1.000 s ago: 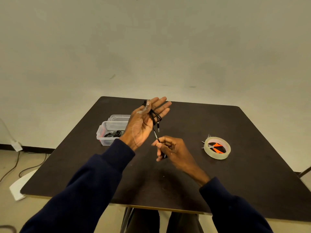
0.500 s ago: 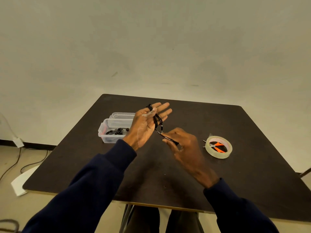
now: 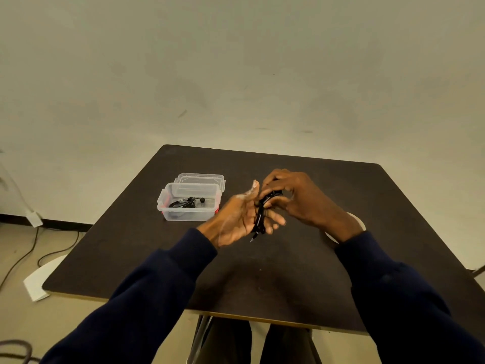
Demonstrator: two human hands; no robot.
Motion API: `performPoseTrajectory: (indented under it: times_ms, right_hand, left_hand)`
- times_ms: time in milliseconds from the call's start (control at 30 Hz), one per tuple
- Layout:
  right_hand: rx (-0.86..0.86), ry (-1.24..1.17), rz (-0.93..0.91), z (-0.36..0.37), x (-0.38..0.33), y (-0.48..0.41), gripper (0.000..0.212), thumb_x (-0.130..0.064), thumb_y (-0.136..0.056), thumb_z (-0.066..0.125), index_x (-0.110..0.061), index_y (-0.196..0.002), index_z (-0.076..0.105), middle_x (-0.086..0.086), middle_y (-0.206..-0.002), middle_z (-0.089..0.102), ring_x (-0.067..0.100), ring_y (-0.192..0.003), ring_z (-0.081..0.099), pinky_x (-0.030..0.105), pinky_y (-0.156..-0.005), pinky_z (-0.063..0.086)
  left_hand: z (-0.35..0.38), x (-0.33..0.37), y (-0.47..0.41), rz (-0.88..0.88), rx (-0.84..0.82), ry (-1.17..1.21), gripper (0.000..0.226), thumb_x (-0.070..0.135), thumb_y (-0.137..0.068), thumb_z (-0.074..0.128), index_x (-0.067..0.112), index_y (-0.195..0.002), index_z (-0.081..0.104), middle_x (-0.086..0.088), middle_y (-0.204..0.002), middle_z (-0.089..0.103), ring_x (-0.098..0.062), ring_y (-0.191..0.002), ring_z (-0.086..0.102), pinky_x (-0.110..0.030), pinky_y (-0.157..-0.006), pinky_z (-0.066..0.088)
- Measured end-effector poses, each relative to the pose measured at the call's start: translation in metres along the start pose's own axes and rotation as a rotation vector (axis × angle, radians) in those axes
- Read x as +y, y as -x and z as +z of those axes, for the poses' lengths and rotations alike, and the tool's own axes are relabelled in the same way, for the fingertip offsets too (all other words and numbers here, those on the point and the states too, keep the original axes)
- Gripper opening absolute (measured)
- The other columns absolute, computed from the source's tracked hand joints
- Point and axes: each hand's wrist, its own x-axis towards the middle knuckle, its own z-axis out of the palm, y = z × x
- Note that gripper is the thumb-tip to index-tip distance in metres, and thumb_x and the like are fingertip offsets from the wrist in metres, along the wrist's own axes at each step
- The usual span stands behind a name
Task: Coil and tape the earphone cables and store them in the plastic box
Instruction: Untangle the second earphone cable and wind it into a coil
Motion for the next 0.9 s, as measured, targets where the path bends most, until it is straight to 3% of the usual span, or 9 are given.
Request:
performPoseTrajectory:
  times_ms: [167,267,333,433,500,633,733,833,900]
  right_hand:
    - [-0.101,-0.236,0.134,-0.003,0.004,0.005,0.023,0.001,-0.088,0.076,-0.009,-0.108,0.079,0.002,-0.109,0.073,0.019,-0.103,0.071,0.043,-0.093,0.058]
    - [-0.139,-0.319,0.168,-0.001,0.006,0.008,0.018,-0.003,-0.092,0.072,-0.006,-0.109,0.077,0.003,-0.109,0.076,0.021,-0.105,0.073,0.044,-0.095,0.058]
    - [-0.135,-0.346,0.182,0.001,0.007,0.011,0.017,-0.005,-0.094,0.07,-0.004,-0.109,0.077,0.004,-0.104,0.078,0.02,-0.101,0.074,0.04,-0.092,0.059]
    - [-0.095,-0.4,0.189,0.005,0.007,0.014,0.017,-0.006,-0.093,0.072,-0.001,-0.109,0.077,0.005,-0.102,0.078,0.021,-0.096,0.075,0.037,-0.088,0.061]
    - [-0.087,-0.419,0.196,0.007,0.007,0.014,0.017,-0.007,-0.093,0.071,-0.001,-0.108,0.076,0.006,-0.1,0.078,0.024,-0.094,0.075,0.039,-0.085,0.062]
    - [-0.095,-0.446,0.22,0.011,0.01,0.017,0.014,-0.007,-0.095,0.069,-0.003,-0.107,0.076,0.01,-0.096,0.076,0.03,-0.083,0.073,0.041,-0.075,0.062]
    - [-0.049,-0.436,0.214,0.016,0.011,0.019,0.014,-0.007,-0.095,0.069,-0.003,-0.106,0.075,0.009,-0.095,0.076,0.029,-0.08,0.072,0.031,-0.072,0.06]
    - [0.028,-0.413,0.222,0.021,0.009,0.021,0.012,-0.009,-0.095,0.069,-0.004,-0.104,0.075,0.006,-0.091,0.076,0.021,-0.072,0.07,0.028,-0.067,0.058]
    - [0.08,-0.389,0.217,0.025,0.008,0.022,0.011,-0.009,-0.095,0.07,-0.005,-0.103,0.076,0.003,-0.091,0.076,0.014,-0.077,0.072,0.027,-0.07,0.058]
  left_hand:
    - [-0.014,-0.005,0.007,-0.056,-0.156,0.052,0.049,0.034,-0.111,0.029,0.005,-0.117,0.068,-0.022,-0.1,0.067,-0.031,-0.091,0.067,-0.035,-0.084,0.056]
    - [-0.019,-0.003,0.01,-0.108,-0.252,0.016,0.038,0.017,-0.108,0.036,-0.007,-0.128,0.058,-0.016,-0.096,0.064,-0.019,-0.079,0.066,-0.036,-0.093,0.054]
    - [-0.02,0.0,0.011,-0.133,-0.277,-0.044,0.046,0.014,-0.104,0.045,-0.016,-0.139,0.045,-0.009,-0.091,0.061,-0.01,-0.071,0.06,-0.031,-0.091,0.053]
    - [-0.021,0.004,0.013,-0.157,-0.308,-0.085,0.044,0.021,-0.099,0.062,-0.006,-0.133,0.059,-0.004,-0.086,0.061,-0.01,-0.072,0.054,-0.028,-0.088,0.054]
    - [-0.022,0.006,0.014,-0.151,-0.3,-0.128,0.038,0.02,-0.102,0.055,-0.005,-0.13,0.062,-0.004,-0.087,0.064,-0.008,-0.07,0.059,-0.028,-0.088,0.055]
    - [-0.02,0.008,0.02,-0.131,-0.25,-0.199,0.037,0.012,-0.107,0.042,-0.013,-0.13,0.056,-0.013,-0.098,0.073,-0.018,-0.085,0.073,-0.029,-0.087,0.058]
    - [-0.015,0.009,0.024,-0.108,-0.138,-0.172,0.03,0.009,-0.105,0.046,-0.011,-0.119,0.064,-0.023,-0.104,0.074,-0.028,-0.093,0.076,-0.034,-0.087,0.06]
    - [-0.01,0.007,0.023,-0.06,0.063,-0.087,0.022,0.002,-0.099,0.054,-0.012,-0.109,0.068,-0.025,-0.096,0.075,-0.028,-0.084,0.078,-0.033,-0.079,0.063]
    - [-0.005,0.006,0.023,-0.017,0.161,-0.066,0.017,0.0,-0.097,0.058,-0.011,-0.105,0.069,-0.024,-0.09,0.076,-0.026,-0.078,0.078,-0.03,-0.074,0.063]
